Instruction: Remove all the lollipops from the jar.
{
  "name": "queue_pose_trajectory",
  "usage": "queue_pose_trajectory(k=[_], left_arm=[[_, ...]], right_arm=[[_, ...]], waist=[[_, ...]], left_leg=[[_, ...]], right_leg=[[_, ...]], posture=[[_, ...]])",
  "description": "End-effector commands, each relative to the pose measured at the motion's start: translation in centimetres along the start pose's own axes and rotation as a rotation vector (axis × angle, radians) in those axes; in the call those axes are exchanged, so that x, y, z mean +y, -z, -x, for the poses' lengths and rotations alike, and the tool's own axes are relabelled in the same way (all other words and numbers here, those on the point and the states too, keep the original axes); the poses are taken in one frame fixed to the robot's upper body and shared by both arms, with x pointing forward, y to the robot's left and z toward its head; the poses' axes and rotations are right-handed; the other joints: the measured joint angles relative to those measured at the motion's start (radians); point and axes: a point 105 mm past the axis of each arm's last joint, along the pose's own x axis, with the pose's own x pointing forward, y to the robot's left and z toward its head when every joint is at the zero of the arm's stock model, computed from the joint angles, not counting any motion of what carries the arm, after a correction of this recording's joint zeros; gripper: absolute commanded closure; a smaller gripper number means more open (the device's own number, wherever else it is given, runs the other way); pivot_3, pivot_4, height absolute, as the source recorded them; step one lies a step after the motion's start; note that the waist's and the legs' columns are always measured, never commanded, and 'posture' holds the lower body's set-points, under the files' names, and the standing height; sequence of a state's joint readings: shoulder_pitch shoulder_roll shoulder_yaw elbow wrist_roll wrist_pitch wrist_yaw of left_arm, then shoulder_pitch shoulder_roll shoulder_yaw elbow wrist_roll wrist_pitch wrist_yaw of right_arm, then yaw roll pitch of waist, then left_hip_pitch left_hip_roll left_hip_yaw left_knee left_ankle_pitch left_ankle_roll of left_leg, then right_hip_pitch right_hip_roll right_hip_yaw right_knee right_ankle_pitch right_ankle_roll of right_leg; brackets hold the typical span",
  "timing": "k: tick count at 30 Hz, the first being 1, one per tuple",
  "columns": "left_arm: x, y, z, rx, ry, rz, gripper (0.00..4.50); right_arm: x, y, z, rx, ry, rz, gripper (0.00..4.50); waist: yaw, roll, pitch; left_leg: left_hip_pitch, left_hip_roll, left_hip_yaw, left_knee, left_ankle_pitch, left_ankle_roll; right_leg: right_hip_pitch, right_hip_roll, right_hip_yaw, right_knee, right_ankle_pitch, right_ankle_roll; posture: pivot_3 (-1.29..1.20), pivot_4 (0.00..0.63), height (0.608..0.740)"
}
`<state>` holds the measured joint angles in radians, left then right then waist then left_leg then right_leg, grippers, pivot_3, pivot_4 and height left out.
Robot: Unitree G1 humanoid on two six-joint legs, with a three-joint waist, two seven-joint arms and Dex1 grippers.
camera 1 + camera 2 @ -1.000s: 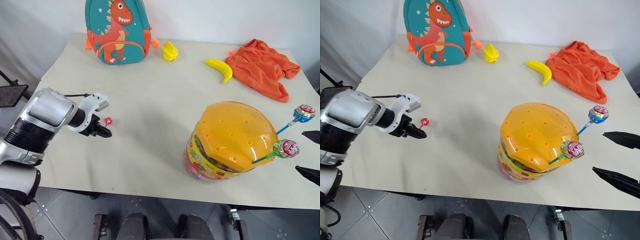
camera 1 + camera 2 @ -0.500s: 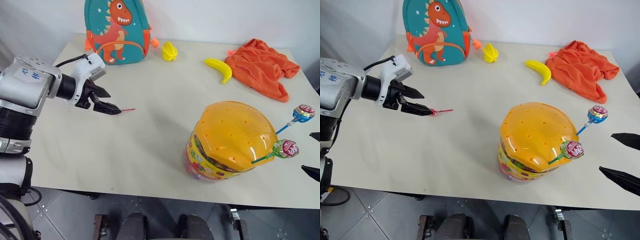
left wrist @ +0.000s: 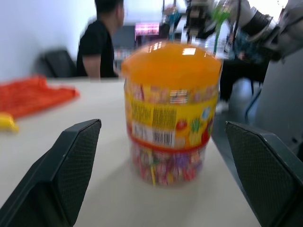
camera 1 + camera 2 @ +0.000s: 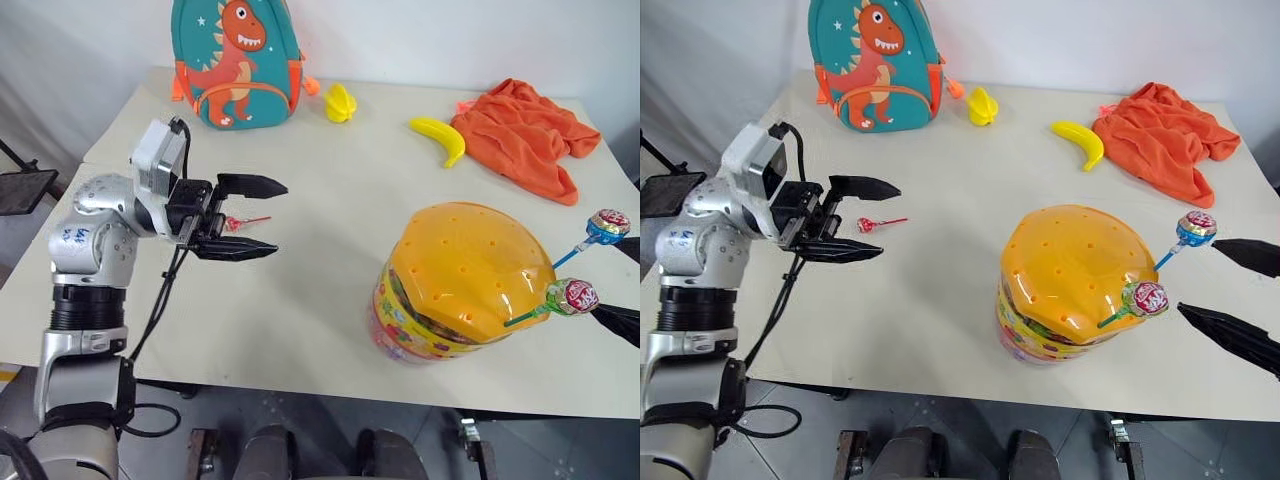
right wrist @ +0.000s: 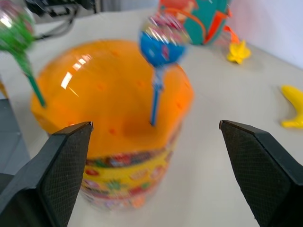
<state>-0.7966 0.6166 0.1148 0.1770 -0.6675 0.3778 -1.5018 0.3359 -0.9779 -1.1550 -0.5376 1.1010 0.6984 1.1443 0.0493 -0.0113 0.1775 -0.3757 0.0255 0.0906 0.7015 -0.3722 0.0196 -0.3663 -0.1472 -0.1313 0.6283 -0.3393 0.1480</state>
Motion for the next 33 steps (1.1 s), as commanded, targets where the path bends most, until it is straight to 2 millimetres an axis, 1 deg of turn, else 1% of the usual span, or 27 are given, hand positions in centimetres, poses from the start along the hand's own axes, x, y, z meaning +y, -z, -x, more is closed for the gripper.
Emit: queue_pose_trajectory(k=[1,4,8,13,16,20,27,29,30,33], left_arm=[[-1.6,-1.2,-0.1,-0.085,0.128,-0.063,0.06],[-1.7,-1.4,-0.5,-0.116,0.145,-0.071,0.06],[-1.9,-1.0,-1.2,-0.127,0.184,-0.071,0.06],[-2.5,-1.3,-1.8,-0.144,0.229,-0.08,0.06],[-2.8,-1.4,-1.5,-0.127,0.23,-0.085,0.0],[-3.0,-1.4,-1.2,-0.104,0.224,-0.083,0.0],[-3.1,-1.4,-1.3,-0.111,0.222,-0.086,0.0],[-3.2,-1.4,-1.3,-0.113,0.221,-0.086,0.0],[-3.2,-1.4,-1.3,-0.113,0.221,-0.085,0.0],[-3.1,-1.4,-1.1,-0.112,0.218,-0.079,0.0]], right_arm=[[0.6,-1.7,-0.7,-0.044,-0.039,0.042,0.0],[0.8,-1.9,-1.5,-0.053,-0.074,0.037,0.0],[0.4,-1.8,-2.6,-0.08,-0.101,0.026,0.0],[0.0,-1.4,-3.4,-0.086,-0.119,0.029,0.0],[-0.5,-0.9,-3.5,-0.067,-0.096,0.03,0.65],[-0.9,-0.8,-3.4,-0.071,-0.079,0.032,1.98],[-1.3,-1.4,-3.5,-0.084,-0.05,0.05,4.42],[-1.3,-1.7,-3.5,-0.095,-0.042,0.053,4.48],[-1.6,-2.2,-3.5,-0.121,-0.022,0.051,4.48],[-2.9,-4.8,-3.1,-0.225,0.061,0.067,4.48]], waist=[[-0.001,0.0,0.0],[-0.003,0.0,0.0],[-0.004,0.0,0.0],[-0.004,0.0,0.0],[-0.005,0.0,0.0],[-0.008,0.0,0.0],[-0.006,0.0,0.0],[-0.007,0.0,0.0],[-0.007,0.0,0.0],[-0.014,0.0,0.0]], left_leg=[[0.0,0.0,0.0,0.0,0.0,0.0],[0.0,0.0,0.0,0.0,0.0,0.0],[0.001,0.0,0.0,0.0,0.0,0.0],[0.0,0.0,-0.001,0.0,0.0,0.0],[0.0,0.0,-0.001,0.0,0.0,0.0],[0.001,0.0,-0.001,0.0,0.0,0.0],[0.0,0.0,-0.001,0.0,0.0,0.0],[0.0,0.0,-0.001,0.0,0.0,0.0],[0.0,0.0,-0.001,0.0,0.0,0.0],[0.001,0.0,-0.001,0.0,0.0,0.0]], right_leg=[[0.0,0.0,0.0,0.0,0.0,0.0],[0.0,0.0,0.0,0.0,0.0,0.0],[0.001,0.0,0.0,0.0,0.0,0.0],[0.001,0.0,-0.001,0.0,0.0,0.0],[0.0,0.0,-0.001,0.0,0.0,0.0],[0.001,0.0,-0.001,0.0,0.0,0.0],[0.001,0.0,-0.001,0.0,0.0,0.0],[0.001,0.0,-0.001,0.0,0.0,0.0],[0.001,0.0,-0.001,0.0,0.0,0.0],[0.001,0.0,-0.001,0.0,0.0,0.0]], posture=[[0.0,0.15,0.74],[0.0,0.15,0.74],[0.0,0.15,0.74],[0.0,0.15,0.74],[0.0,0.15,0.74],[0.0,0.15,0.74],[0.0,0.15,0.74],[0.0,0.15,0.74],[0.0,0.15,0.74],[0.0,0.15,0.74]])
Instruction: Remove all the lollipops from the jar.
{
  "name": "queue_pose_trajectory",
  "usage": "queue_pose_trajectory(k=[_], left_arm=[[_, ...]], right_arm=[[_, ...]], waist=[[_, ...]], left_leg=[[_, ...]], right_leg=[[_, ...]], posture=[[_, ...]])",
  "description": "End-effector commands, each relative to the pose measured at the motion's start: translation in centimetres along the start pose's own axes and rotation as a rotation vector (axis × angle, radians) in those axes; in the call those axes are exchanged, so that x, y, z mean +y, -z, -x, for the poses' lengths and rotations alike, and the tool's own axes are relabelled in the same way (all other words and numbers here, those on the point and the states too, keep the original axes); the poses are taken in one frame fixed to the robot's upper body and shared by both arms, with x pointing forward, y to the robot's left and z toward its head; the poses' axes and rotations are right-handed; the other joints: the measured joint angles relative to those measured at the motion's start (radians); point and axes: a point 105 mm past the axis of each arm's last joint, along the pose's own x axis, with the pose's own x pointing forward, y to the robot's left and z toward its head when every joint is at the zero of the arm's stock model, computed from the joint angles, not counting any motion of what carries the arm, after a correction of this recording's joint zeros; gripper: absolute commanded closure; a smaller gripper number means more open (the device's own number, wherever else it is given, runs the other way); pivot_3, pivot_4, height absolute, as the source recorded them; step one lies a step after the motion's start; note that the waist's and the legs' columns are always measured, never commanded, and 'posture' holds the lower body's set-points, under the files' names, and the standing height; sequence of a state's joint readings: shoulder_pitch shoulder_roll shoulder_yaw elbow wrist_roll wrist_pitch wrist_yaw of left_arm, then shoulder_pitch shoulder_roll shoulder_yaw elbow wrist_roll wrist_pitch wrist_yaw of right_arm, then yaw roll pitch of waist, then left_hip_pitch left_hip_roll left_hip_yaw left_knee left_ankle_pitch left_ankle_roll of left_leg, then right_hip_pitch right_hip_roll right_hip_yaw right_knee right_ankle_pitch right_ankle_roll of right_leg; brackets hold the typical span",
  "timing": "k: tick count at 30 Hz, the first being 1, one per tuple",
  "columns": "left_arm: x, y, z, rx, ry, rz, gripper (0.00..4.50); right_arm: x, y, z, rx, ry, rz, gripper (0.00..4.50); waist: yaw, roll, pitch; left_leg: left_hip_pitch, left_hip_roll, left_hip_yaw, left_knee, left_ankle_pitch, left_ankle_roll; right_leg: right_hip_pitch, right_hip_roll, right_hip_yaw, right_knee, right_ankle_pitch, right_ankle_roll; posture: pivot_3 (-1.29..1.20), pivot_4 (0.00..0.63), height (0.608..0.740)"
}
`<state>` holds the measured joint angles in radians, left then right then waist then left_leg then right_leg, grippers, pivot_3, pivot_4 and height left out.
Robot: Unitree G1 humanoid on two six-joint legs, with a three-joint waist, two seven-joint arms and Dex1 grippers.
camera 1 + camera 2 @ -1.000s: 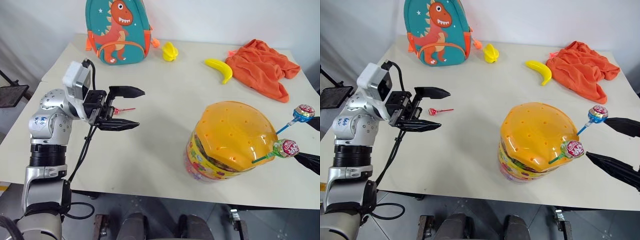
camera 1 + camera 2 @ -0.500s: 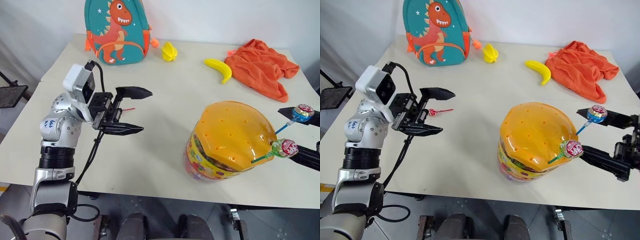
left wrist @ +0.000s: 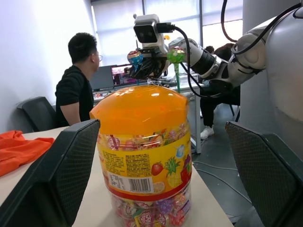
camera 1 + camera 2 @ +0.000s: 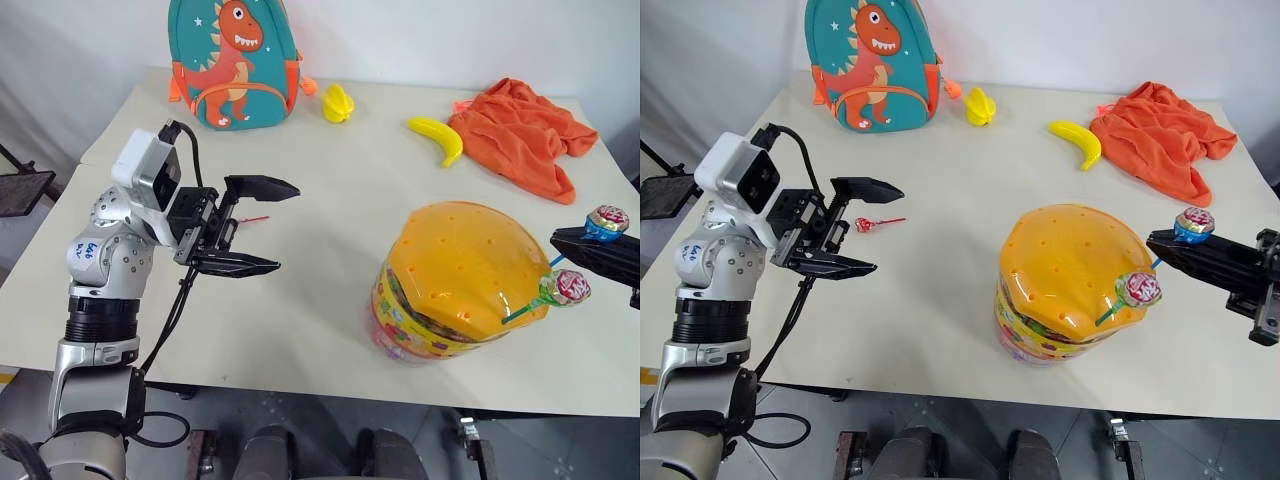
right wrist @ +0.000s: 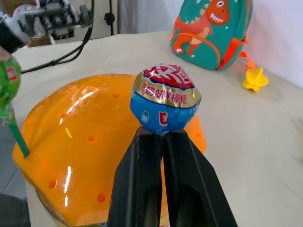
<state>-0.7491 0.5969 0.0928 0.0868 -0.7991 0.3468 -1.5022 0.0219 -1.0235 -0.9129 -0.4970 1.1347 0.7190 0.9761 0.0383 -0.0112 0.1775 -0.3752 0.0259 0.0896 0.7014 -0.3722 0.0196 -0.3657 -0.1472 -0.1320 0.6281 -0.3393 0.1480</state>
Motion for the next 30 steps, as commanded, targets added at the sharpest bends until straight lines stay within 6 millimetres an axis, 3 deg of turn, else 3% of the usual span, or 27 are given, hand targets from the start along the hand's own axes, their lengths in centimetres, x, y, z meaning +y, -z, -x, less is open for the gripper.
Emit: queue_pose_trajectory(k=[1,6,8,10,13,15,17,19,22,30], left_arm=[[-1.3,-0.7,0.0,-0.004,0.113,-0.029,0.0],[-1.1,-0.5,-0.1,-0.006,0.113,-0.027,0.0],[-1.2,-0.7,-0.2,-0.015,0.115,-0.028,0.0],[-1.3,-0.7,-0.2,-0.015,0.112,-0.029,0.0],[-1.4,-0.7,0.0,-0.005,0.105,-0.027,0.0],[-1.5,-0.8,0.1,-0.003,0.103,-0.028,0.0],[-1.7,-0.7,0.3,0.002,0.097,-0.026,0.0],[-1.9,-0.7,0.4,0.002,0.094,-0.025,0.0],[-2.3,-0.8,0.6,0.005,0.087,-0.025,0.0],[-3.2,-1.0,1.0,0.027,0.062,-0.011,0.0]], right_arm=[[-1.5,-3.4,0.6,-0.109,0.106,0.056,4.48],[-3.4,-4.9,1.1,-0.149,0.209,0.089,4.48],[-5.6,-5.3,2.0,-0.144,0.342,0.127,4.48],[-7.3,-5.0,2.7,-0.094,0.442,0.154,4.48],[-9.2,-3.2,3.5,0.044,0.538,0.143,4.48],[-10.7,-0.9,4.4,0.204,0.62,0.088,4.48],[-12.1,2.7,5.6,0.412,0.694,-0.002,4.48],[-12.8,4.8,6.2,0.521,0.722,-0.057,4.48],[-12.8,9.5,7.5,0.772,0.743,-0.206,4.48],[-14.4,16.2,10.3,0.943,0.942,-0.317,4.48]], waist=[[-0.004,0.0,0.0],[-0.01,0.0,0.0],[-0.012,0.0,0.0],[-0.013,0.0,0.0],[-0.014,0.0,0.0],[-0.014,0.001,-0.001],[-0.016,0.002,-0.001],[-0.017,0.002,-0.001],[-0.019,0.002,-0.001],[-0.021,0.004,-0.001]], left_leg=[[0.0,0.0,0.0,0.0,0.0,0.0],[0.0,0.0,0.0,0.0,0.0,0.0],[0.0,0.0,0.0,-0.001,0.0,0.0],[0.0,0.0,0.0,-0.001,0.0,0.0],[0.0,0.0,0.001,-0.001,0.0,0.0],[0.0,0.0,0.001,-0.001,0.0,0.0],[0.0,0.0,0.002,-0.002,0.0,0.0],[0.0,0.001,0.002,-0.002,0.0,0.0],[0.0,0.001,0.002,-0.002,0.0,0.0],[-0.004,0.001,0.003,-0.002,0.0,0.0]], right_leg=[[0.0,0.0,0.0,0.0,0.0,0.0],[0.0,0.0,-0.001,0.0,0.0,0.0],[0.0,0.0,-0.001,0.0,0.0,0.0],[0.0,0.0,-0.001,0.0,0.0,0.0],[-0.001,0.0,0.0,0.0,0.0,0.0],[-0.001,0.0,0.0,0.0,0.0,0.0],[-0.001,0.0,0.0,0.0,0.0,0.0],[-0.001,0.0,0.0,0.0,0.0,0.0],[-0.002,0.0,0.001,0.0,0.0,0.0],[-0.006,0.0,0.001,0.0,0.0,0.0]], posture=[[0.0,0.15,0.74],[0.0,0.15,0.74],[0.0,0.15,0.74],[0.0,0.15,0.74],[0.0,0.15,0.74],[0.0,0.15,0.74],[0.0,0.15,0.74],[0.0,0.15,0.74],[0.0,0.15,0.74],[0.0,0.15,0.74]])
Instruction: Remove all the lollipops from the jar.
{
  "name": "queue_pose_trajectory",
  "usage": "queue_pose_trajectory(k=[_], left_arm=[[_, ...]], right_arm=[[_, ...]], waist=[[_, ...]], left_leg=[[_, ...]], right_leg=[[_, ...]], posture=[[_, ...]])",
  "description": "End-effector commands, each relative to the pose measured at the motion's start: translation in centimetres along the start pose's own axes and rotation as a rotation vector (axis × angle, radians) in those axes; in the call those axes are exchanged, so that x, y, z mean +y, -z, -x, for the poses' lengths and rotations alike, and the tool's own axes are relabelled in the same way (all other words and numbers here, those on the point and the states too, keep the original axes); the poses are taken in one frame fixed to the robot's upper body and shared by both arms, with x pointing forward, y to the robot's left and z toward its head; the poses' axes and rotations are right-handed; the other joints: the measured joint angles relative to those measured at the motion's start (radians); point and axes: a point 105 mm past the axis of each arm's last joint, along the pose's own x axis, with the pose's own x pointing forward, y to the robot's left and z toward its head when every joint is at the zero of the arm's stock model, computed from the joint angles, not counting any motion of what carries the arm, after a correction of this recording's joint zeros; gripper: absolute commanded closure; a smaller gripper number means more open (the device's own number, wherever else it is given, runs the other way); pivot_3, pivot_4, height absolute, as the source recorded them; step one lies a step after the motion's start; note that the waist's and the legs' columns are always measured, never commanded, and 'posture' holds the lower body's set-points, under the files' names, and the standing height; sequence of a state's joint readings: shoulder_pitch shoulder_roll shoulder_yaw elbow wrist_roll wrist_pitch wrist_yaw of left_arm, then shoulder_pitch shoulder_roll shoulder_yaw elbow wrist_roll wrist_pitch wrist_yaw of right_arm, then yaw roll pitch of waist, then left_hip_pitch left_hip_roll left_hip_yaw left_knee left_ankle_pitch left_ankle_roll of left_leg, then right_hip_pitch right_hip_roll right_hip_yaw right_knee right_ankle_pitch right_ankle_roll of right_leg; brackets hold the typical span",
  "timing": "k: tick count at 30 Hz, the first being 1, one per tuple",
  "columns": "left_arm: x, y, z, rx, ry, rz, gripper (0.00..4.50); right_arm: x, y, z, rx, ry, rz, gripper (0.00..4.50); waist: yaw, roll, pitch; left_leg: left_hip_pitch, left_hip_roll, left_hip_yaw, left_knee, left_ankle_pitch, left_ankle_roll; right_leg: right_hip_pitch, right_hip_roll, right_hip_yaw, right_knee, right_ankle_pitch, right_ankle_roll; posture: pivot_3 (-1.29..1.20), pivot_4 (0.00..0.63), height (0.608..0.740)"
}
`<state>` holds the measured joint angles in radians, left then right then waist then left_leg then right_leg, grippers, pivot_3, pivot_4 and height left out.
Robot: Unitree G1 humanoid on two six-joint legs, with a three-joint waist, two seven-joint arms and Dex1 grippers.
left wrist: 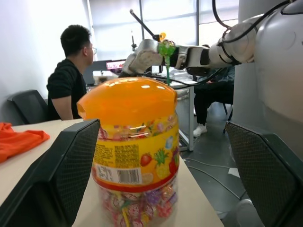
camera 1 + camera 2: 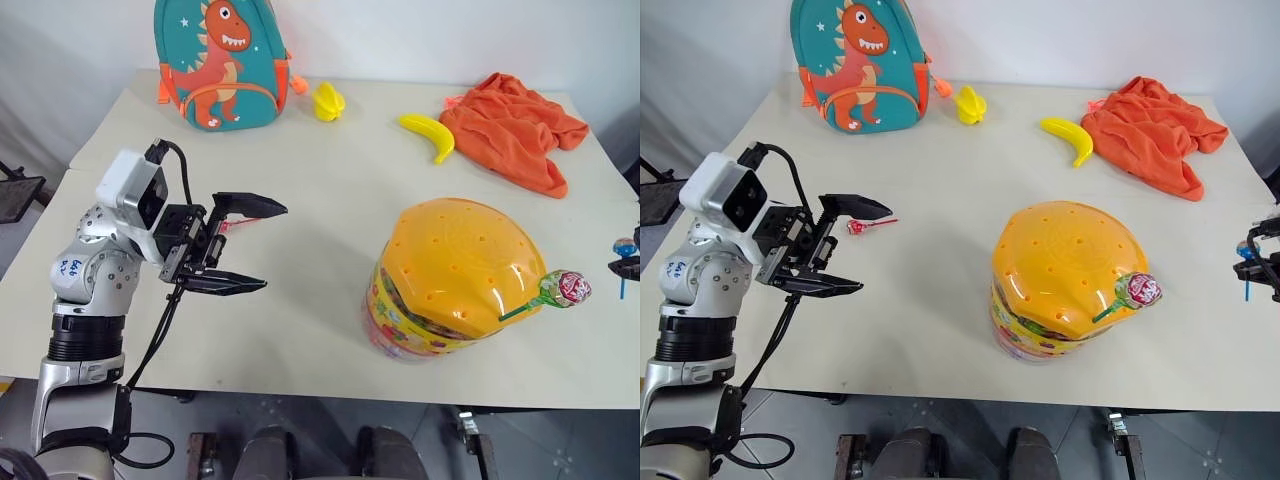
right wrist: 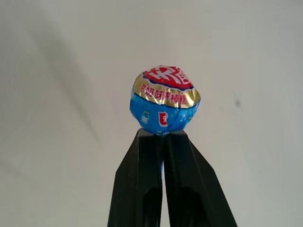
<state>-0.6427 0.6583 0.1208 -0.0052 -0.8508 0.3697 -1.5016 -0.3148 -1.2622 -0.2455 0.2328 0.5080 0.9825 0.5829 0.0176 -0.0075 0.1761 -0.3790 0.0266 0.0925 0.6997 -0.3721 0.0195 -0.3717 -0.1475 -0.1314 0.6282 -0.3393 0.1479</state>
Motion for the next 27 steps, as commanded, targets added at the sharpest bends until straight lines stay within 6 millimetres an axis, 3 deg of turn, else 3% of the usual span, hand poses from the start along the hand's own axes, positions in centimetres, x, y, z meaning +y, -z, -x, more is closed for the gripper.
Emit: queue_pose_trajectory(k=[1,6,9,14,19,21,27], left_arm=[[-1.3,-1.2,0.2,0.014,0.061,-0.039,0.0],[-1.4,-1.3,0.7,0.055,0.021,-0.035,0.0],[-1.4,-1.3,0.9,0.069,0.01,-0.039,0.0],[-1.3,-1.4,0.5,0.062,0.006,-0.046,0.0],[-1.2,-1.3,0.5,0.058,0.005,-0.042,0.0],[-1.1,-1.3,0.6,0.055,0.009,-0.04,0.0],[-0.3,-1.1,1.0,0.059,0.017,-0.034,0.0]], right_arm=[[-1.4,1.3,-1.3,0.035,0.08,-0.054,4.48],[-1.3,2.5,-3.4,0.067,0.084,-0.11,4.48],[-0.9,2.9,-4.2,0.065,0.063,-0.089,3.79],[-0.8,2.1,-3.7,0.006,0.042,-0.068,2.15],[-0.5,-0.4,-0.6,-0.13,-0.028,-0.022,0.44],[0.6,-1.5,1.4,-0.214,-0.119,0.021,0.06],[5.1,-4.9,9.3,-0.55,-0.404,0.178,0.06]], waist=[[0.0,0.0,0.0],[-0.004,0.004,-0.001],[-0.006,0.004,-0.001],[-0.009,0.004,-0.001],[-0.011,0.005,-0.001],[-0.008,0.005,-0.001],[0.006,0.005,-0.001]], left_leg=[[0.0,0.0,0.0,0.0,0.0,0.0],[-0.005,0.0,0.0,0.002,0.0,0.0],[-0.005,0.0,0.0,0.002,0.0,0.0],[-0.006,0.0,-0.001,0.002,0.0,0.0],[-0.006,0.0,-0.001,0.002,0.0,0.0],[-0.006,0.0,-0.001,0.002,0.0,0.0],[-0.006,0.0,-0.001,0.002,0.0,0.0]], right_leg=[[0.0,0.0,0.0,0.0,0.0,0.0],[-0.004,0.0,-0.001,0.0,0.0,0.0],[-0.004,0.0,-0.001,0.0,0.0,0.0],[-0.004,0.0,-0.002,0.0,0.0,0.0],[-0.004,0.0,-0.002,0.0,0.0,0.0],[-0.004,0.0,-0.002,0.0,0.0,0.0],[-0.004,0.0,-0.001,0.0,0.0,0.0]], posture=[[0.0,0.15,0.74],[0.0,0.15,0.74],[0.0,0.15,0.74],[0.0,0.15,0.74],[0.0,0.15,0.74],[0.0,0.15,0.74],[0.0,0.15,0.74]])
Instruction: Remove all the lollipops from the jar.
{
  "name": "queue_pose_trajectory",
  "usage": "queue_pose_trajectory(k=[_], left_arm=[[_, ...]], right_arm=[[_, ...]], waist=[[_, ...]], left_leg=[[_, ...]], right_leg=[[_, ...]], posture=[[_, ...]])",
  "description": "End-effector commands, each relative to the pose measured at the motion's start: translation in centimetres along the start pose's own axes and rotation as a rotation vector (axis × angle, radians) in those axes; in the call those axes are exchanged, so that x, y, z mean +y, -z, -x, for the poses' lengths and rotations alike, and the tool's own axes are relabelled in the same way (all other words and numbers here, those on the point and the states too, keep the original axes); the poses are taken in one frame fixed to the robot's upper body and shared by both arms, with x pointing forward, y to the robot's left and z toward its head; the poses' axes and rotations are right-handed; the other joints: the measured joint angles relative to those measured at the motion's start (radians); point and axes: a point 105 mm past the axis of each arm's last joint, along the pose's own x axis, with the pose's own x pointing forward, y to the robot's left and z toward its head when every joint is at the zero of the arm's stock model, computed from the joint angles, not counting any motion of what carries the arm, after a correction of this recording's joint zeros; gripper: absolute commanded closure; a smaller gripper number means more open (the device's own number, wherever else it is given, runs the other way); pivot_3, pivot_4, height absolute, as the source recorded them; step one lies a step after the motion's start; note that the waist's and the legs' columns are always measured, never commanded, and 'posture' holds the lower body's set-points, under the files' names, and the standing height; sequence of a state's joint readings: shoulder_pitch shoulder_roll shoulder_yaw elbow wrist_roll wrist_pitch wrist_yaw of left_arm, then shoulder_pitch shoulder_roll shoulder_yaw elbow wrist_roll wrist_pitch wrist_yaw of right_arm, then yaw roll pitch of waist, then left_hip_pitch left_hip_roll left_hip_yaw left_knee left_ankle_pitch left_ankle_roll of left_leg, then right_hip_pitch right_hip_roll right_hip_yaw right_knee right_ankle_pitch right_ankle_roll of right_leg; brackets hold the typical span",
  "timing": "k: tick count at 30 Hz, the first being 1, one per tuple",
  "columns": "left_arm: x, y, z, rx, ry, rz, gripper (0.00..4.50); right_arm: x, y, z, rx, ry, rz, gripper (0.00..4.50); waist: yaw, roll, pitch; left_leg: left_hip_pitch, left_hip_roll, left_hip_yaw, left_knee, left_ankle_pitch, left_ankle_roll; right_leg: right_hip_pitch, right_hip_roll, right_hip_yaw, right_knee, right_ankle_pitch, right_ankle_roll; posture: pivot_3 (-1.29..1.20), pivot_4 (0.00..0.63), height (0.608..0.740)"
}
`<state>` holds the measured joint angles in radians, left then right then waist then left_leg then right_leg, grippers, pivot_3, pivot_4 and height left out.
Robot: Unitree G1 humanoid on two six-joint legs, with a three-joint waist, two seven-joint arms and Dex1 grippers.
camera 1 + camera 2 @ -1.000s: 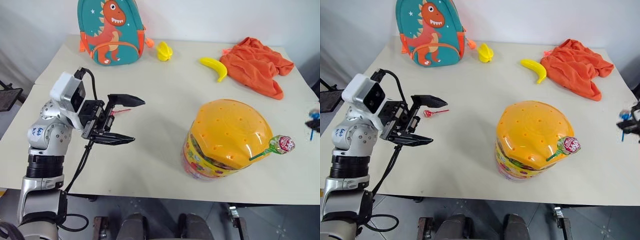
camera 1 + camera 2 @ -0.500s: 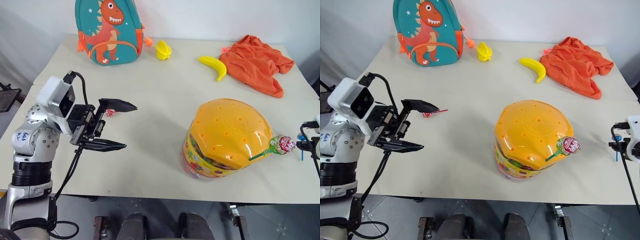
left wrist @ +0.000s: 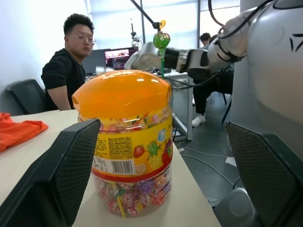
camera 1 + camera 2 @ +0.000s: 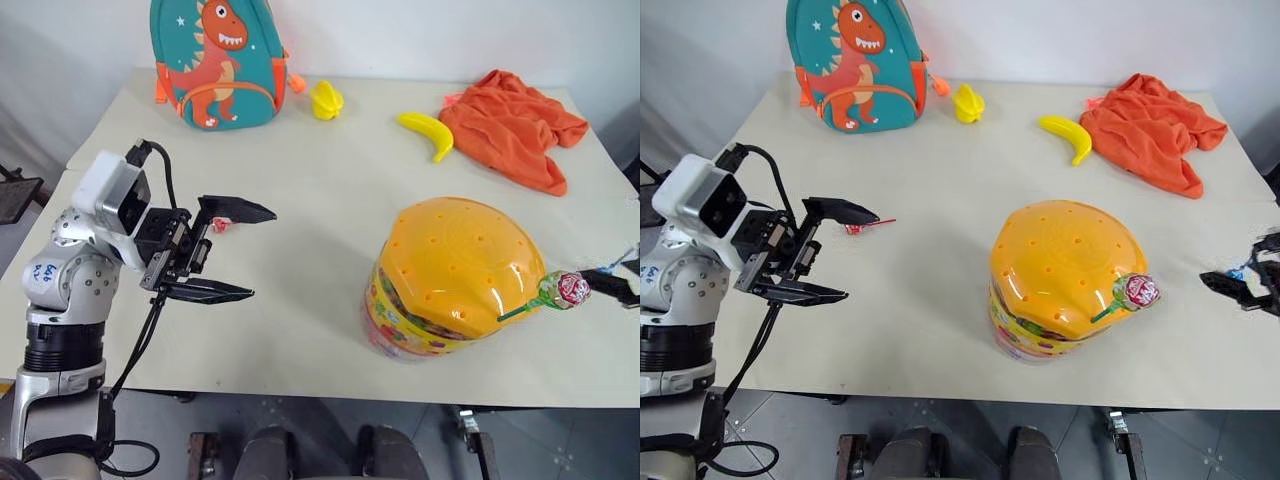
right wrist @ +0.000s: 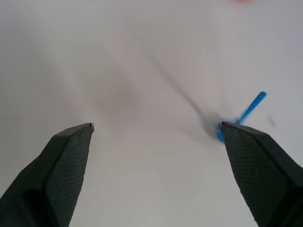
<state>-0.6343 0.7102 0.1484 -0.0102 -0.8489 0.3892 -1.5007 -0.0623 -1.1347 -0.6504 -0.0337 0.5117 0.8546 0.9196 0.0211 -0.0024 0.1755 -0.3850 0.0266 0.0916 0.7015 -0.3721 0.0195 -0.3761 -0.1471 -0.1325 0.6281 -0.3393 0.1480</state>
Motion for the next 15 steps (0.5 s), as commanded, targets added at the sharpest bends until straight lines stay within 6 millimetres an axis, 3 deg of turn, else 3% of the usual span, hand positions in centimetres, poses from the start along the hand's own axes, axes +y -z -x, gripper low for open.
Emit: queue_pose_trajectory(k=[1,3,6,10,15], left_arm=[[-0.1,-0.5,0.2,0.012,0.05,-0.037,0.0],[0.2,-0.4,0.1,0.009,0.057,-0.035,0.0],[0.6,-0.3,0.0,0.004,0.07,-0.033,0.0],[0.9,-0.2,-0.1,0.001,0.078,-0.032,0.0],[0.9,0.0,-0.3,0.001,0.086,-0.029,0.0]], right_arm=[[3.1,-5.2,3.4,-0.279,-0.127,0.115,0.06],[6.0,-6.7,5.6,-0.406,-0.294,0.193,0.06],[9.7,-6.9,7.8,-0.436,-0.53,0.274,0.06],[13.0,-5.7,8.6,-0.343,-0.754,0.392,0.06],[15.7,-6.5,9.1,-0.379,-0.911,0.455,0.06]], waist=[[0.003,0.0,0.0],[0.006,0.0,0.0],[0.013,0.0,0.0],[0.009,-0.001,0.0],[0.003,-0.001,0.0]], left_leg=[[0.0,0.0,0.0,0.0,0.0,0.0],[0.0,0.0,0.0,0.001,0.0,0.0],[0.0,-0.001,-0.002,0.001,0.0,0.0],[0.0,-0.001,-0.002,0.002,0.0,0.0],[0.0,-0.001,-0.002,0.002,0.0,0.0]], right_leg=[[0.0,0.0,0.0,0.0,0.0,0.0],[0.0,0.0,0.0,0.0,0.0,0.0],[0.001,0.0,-0.001,0.0,0.0,0.0],[0.002,0.0,0.0,0.0,0.0,0.001],[0.002,0.0,-0.001,0.001,0.0,0.001]], posture=[[0.0,0.15,0.74],[0.0,0.15,0.74],[0.0,0.15,0.74],[0.0,0.15,0.74],[0.0,0.15,0.74]])
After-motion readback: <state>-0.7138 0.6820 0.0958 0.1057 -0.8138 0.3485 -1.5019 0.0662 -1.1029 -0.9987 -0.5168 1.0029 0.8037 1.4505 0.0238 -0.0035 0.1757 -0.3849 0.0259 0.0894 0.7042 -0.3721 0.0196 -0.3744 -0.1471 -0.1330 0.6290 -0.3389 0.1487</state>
